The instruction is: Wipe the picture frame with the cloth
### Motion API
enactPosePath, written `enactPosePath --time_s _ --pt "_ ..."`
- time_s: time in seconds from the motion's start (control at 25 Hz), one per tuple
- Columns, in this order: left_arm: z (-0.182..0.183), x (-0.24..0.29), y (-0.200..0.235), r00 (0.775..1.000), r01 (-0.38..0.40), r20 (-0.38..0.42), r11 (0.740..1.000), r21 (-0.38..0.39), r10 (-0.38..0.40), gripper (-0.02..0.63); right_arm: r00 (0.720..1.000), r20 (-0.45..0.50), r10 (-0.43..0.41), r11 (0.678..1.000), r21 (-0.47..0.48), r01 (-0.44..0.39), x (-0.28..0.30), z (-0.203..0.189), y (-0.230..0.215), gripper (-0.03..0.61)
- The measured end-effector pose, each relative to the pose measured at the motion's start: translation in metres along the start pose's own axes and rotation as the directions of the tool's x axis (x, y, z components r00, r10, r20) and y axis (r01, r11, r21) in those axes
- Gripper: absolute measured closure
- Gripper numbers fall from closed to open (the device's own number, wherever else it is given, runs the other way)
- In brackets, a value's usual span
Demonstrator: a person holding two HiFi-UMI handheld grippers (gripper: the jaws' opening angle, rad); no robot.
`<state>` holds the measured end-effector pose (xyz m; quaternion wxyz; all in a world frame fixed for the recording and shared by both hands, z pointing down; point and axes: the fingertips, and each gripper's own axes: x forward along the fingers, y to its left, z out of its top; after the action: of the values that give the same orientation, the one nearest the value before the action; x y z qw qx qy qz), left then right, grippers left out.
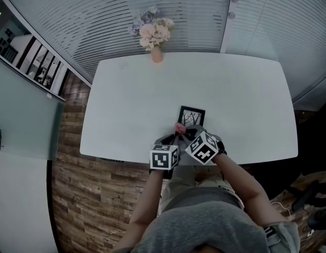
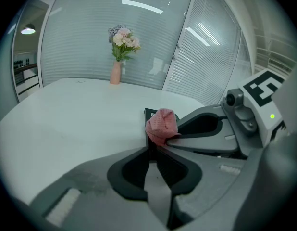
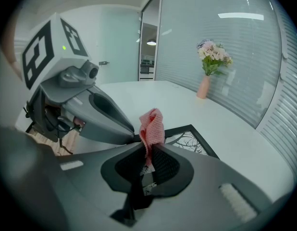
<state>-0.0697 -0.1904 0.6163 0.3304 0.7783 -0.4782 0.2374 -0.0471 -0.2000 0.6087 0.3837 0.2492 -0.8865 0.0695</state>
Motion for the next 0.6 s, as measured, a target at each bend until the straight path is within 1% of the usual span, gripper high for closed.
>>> enactPosePath --time_s 0.28,0.44,0.6 --pt "0.000 0.001 0.000 1.000 0.005 -0.005 1.000 -0.001 -0.005 0.560 1.000 0.018 -0.004 1.000 0.003 0.004 -0.004 0.004 -0.005 0.540" --pt "-0.001 0.000 0.000 1.000 0.007 -0.007 1.000 -0.004 -0.007 0.560 0.999 0.043 -0.027 1.000 0.007 0.026 -0.009 0.010 -0.013 0.540" --pt "0.000 0.000 0.001 1.000 0.008 -0.009 1.000 -0.003 -0.008 0.560 0.996 0.061 -0.061 0.998 0.018 0.060 -0.015 0.016 -0.030 0.540"
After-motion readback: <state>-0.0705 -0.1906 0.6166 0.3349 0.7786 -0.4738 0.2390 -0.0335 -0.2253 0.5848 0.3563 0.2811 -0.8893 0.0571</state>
